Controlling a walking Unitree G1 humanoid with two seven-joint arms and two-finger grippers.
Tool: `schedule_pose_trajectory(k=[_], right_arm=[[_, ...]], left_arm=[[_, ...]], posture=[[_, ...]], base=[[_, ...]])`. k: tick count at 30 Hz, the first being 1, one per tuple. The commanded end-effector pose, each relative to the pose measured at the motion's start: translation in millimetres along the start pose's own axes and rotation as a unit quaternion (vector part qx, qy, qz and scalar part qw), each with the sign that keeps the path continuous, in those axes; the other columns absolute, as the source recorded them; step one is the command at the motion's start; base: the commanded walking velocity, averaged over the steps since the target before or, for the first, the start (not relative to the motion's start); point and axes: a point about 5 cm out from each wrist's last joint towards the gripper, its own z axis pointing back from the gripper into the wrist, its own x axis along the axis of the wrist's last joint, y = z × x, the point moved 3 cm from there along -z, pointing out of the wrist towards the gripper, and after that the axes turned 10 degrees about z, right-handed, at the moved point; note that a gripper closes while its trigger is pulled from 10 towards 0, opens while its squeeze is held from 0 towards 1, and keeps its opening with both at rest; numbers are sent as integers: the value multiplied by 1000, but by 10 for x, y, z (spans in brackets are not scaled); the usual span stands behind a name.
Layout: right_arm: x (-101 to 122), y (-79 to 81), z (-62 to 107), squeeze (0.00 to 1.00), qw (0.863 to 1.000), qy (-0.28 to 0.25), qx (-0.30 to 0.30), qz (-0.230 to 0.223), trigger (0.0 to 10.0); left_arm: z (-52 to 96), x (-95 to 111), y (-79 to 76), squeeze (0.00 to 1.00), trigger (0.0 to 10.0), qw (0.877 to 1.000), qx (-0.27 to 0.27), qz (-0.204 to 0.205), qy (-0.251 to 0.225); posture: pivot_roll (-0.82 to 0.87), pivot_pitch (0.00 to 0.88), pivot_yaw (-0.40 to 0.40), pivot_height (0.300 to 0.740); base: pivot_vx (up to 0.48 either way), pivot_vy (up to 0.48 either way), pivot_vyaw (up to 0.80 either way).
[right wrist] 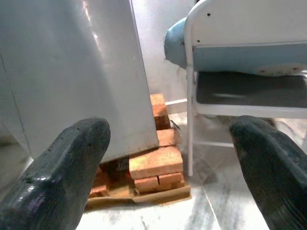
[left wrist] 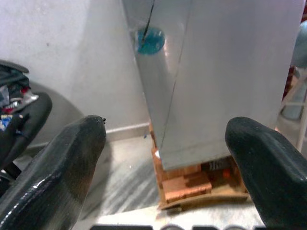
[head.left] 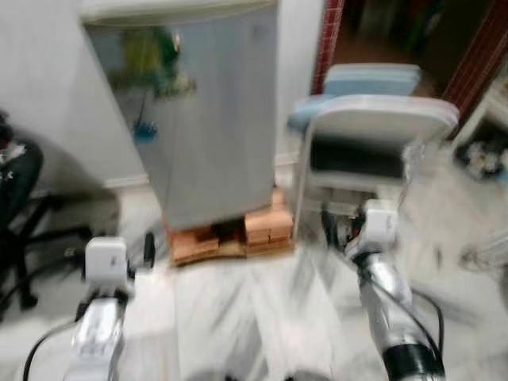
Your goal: Restocking fridge
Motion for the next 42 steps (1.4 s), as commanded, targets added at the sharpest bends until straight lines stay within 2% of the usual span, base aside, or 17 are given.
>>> schedule_pose_trajectory(k=[1,2,6,36,42], right_arm=[[95,34,-48,1000,1000,-17,0,5,10000],[96,33,-59,0,1000,-16,-3,6,10000],[90,36,-74,0,1000,-11,-6,7,10000],[126,59,-122,0,1000,-20,-8,13,10000],[129,51,-131,0,1000,-21,-8,16,10000]], left_arm=[[-14,23,36,0,10000,1000,3,-9,-3],[-13,11,41,0,10000,1000,3,-8,-1],[-21,8,48,0,10000,1000,3,-10,-1],[1,-21,49,0,10000,1000,2,-2,-3],[-7,-41,57,0,10000,1000,5,2,1]], posture=[[-1,15,23,735],[1,15,24,735],[5,12,27,735],[16,27,31,735],[15,26,30,735]], base=[[0,480,0],[0,480,0],[0,480,0],[0,473,-784],[0,461,0]])
